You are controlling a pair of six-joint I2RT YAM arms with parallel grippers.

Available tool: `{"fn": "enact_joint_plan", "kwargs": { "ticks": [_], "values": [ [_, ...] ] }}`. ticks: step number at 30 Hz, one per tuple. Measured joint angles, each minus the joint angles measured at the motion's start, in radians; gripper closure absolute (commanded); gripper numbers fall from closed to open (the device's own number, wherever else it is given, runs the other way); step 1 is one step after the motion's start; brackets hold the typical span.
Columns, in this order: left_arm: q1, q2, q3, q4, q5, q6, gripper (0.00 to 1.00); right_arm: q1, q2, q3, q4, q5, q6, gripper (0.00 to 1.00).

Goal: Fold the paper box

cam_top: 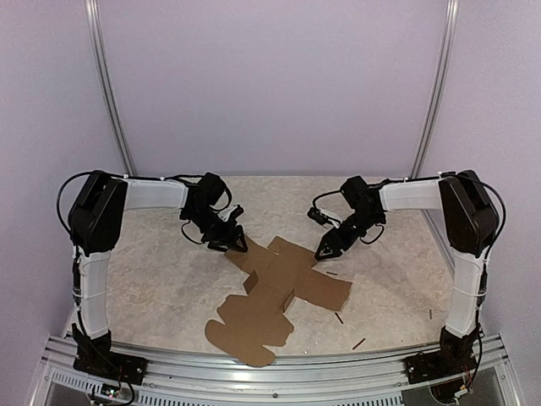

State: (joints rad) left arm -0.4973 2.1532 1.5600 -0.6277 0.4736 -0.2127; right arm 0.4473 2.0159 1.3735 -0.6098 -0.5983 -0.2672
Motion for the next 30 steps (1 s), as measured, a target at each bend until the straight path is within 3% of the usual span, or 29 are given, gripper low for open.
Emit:
{"fn": "enact_joint_plan", "kwargs": {
  "ticks": [5,10,18,24,30],
  "values": [
    [-0.019,-0.043,-0.040,-0.047,-0.002,0.018,0.80,0.000,0.000,0.000,0.000,-0.011,0.000,0.41],
    [-0.040,-0.056,-0.049,-0.028,-0.013,0.044,0.99,-0.003,0.000,0.020,-0.034,-0.003,-0.024,0.40],
    [-0.130,-0.219,-0.218,0.141,-0.033,0.129,1.00,-0.011,0.000,0.129,-0.084,-0.013,-0.069,0.39],
    [-0.164,-0.332,-0.255,0.227,-0.043,0.177,1.00,-0.012,0.034,0.219,-0.151,-0.043,-0.088,0.40],
    [-0.170,-0.348,-0.263,0.272,-0.090,0.204,1.00,-0.012,0.072,0.240,-0.234,-0.100,-0.106,0.61]
  ]
}}
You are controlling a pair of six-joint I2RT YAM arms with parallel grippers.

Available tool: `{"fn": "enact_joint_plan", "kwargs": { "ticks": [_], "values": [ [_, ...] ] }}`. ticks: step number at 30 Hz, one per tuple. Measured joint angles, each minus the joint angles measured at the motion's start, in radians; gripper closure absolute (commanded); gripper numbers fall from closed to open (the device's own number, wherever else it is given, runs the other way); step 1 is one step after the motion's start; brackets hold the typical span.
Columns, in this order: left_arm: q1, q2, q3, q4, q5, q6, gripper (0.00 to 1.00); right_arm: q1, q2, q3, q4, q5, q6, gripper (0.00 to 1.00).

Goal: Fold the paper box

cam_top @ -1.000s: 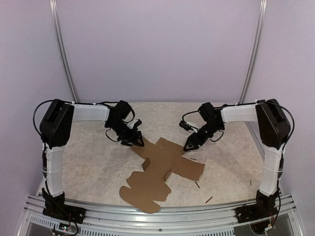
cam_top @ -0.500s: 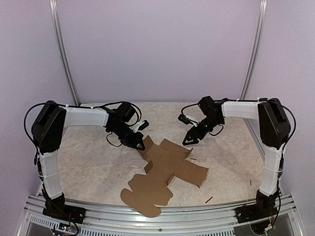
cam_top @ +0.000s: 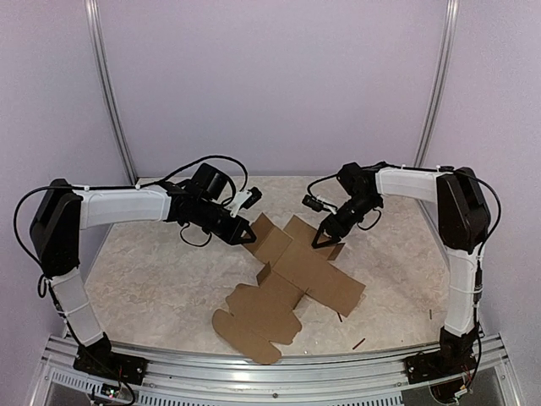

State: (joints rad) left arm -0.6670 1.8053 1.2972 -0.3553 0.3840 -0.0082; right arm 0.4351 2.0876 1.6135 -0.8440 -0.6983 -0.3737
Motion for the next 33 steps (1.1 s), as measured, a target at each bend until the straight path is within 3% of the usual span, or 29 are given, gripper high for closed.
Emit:
{"fn": "enact_joint_plan", "kwargs": {
  "ticks": [8,14,19,26,33],
  "values": [
    [-0.008,0.001,-0.004,0.002,-0.021,0.010,0.99,0.000,-0.007,-0.038,0.007,-0.022,0.006,1.00],
    [-0.012,0.010,0.007,0.000,-0.038,0.008,0.82,0.000,-0.045,-0.071,0.030,-0.015,0.013,1.00],
    [0.030,0.047,0.065,-0.026,-0.032,-0.043,0.80,0.000,-0.112,-0.102,0.058,-0.003,0.000,1.00],
    [0.134,0.072,0.103,-0.007,0.079,-0.108,0.73,0.004,-0.187,-0.127,0.113,-0.064,-0.004,1.00],
    [0.151,0.071,0.146,-0.053,0.138,-0.080,0.53,0.004,-0.188,-0.137,0.114,-0.111,-0.022,1.00]
  ]
}}
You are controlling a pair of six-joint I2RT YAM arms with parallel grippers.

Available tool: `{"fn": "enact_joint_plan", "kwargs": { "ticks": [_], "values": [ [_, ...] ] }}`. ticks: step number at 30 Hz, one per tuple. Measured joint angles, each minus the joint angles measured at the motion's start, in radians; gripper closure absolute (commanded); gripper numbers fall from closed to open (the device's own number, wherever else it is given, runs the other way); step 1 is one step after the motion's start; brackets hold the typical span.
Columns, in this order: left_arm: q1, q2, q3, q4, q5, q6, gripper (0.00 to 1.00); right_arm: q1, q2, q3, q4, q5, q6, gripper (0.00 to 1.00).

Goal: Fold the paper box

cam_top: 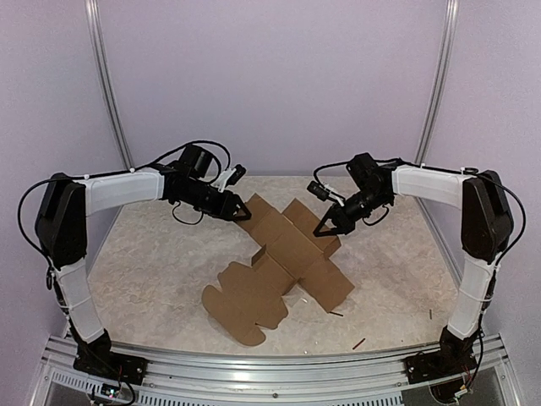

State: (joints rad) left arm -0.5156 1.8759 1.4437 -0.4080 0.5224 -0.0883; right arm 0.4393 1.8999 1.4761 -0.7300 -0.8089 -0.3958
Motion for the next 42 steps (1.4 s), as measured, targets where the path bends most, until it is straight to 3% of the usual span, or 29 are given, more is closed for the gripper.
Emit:
{"fn": "enact_joint_plan", "kwargs": {
  "ticks": [8,15,22,31,42],
  "values": [
    [0.058,-0.067,0.333,-0.030,0.180,0.105,0.46,0.025,-0.040,0.000,-0.003,-0.016,-0.052,1.00],
    [0.108,0.005,0.435,-0.063,0.262,0.186,0.46,0.080,-0.085,0.000,-0.012,-0.002,-0.092,1.00],
    [0.059,0.170,0.441,-0.178,0.381,0.303,0.46,0.090,-0.086,0.023,-0.069,-0.027,-0.121,1.00],
    [-0.063,0.175,0.443,-0.259,0.441,0.404,0.48,0.090,-0.071,0.123,-0.097,-0.061,-0.126,1.00],
    [-0.071,0.163,0.417,-0.267,0.434,0.435,0.45,0.090,-0.041,0.134,-0.105,-0.070,-0.119,1.00]
  ]
}}
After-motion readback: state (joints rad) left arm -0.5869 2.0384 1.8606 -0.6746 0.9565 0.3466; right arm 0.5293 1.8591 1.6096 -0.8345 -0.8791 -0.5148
